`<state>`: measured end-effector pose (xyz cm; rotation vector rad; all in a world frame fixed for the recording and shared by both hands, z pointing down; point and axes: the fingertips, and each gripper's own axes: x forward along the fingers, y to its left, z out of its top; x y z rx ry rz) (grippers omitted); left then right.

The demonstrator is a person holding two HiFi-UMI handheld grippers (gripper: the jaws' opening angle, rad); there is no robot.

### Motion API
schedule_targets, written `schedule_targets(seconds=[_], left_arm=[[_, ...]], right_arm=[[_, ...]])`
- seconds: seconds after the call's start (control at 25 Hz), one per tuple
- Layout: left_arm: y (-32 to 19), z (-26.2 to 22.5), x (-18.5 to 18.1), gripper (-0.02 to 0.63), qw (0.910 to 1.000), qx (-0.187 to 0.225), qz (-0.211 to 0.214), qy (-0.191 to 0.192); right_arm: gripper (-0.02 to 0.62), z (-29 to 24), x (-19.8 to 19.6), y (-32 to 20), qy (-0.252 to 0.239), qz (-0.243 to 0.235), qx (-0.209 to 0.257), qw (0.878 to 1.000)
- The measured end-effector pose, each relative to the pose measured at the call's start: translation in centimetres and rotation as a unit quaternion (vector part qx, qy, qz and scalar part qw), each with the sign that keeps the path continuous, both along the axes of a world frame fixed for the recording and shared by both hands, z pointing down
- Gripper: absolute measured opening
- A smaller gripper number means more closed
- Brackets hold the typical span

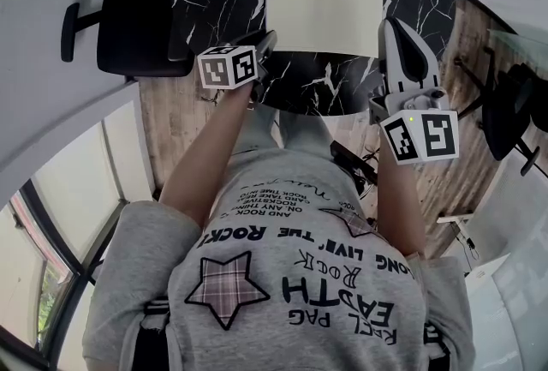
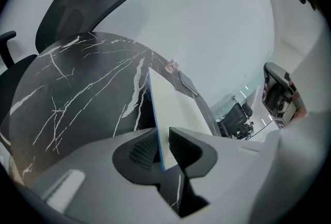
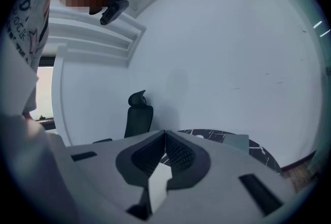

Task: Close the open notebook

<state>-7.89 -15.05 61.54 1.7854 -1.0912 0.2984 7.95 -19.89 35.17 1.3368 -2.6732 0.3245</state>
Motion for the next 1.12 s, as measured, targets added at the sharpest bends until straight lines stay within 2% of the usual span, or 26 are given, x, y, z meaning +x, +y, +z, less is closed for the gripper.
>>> schedule_targets(seconds=[0.24,0.36,0.8,1.12], left_arm=[[-0.1,-1.4,0.1,0.048,0.9995,0.012,0.010,0.029],[-0.1,-2.2,0.4,0.040,0.9990,0.019,0.025,0.030],[-0.4,-4.7,0.6,0.026,0.9967,0.045,0.067,-0.002],[0.0,-4.7,-0.8,0.026,0.9959,0.042,0.073,-0.033]], right_arm=[[0.012,-0.4,0.0,0.1,-0.002,-0.001,0.004,1.000],[0.014,-0.6,-0.1,0.2,-0.002,-0.003,0.004,1.000],[0.013,-2.0,0.1,0.5,-0.006,0.007,0.020,1.000],[0.013,-2.1,0.7,1.2,-0.008,0.018,0.022,1.000]])
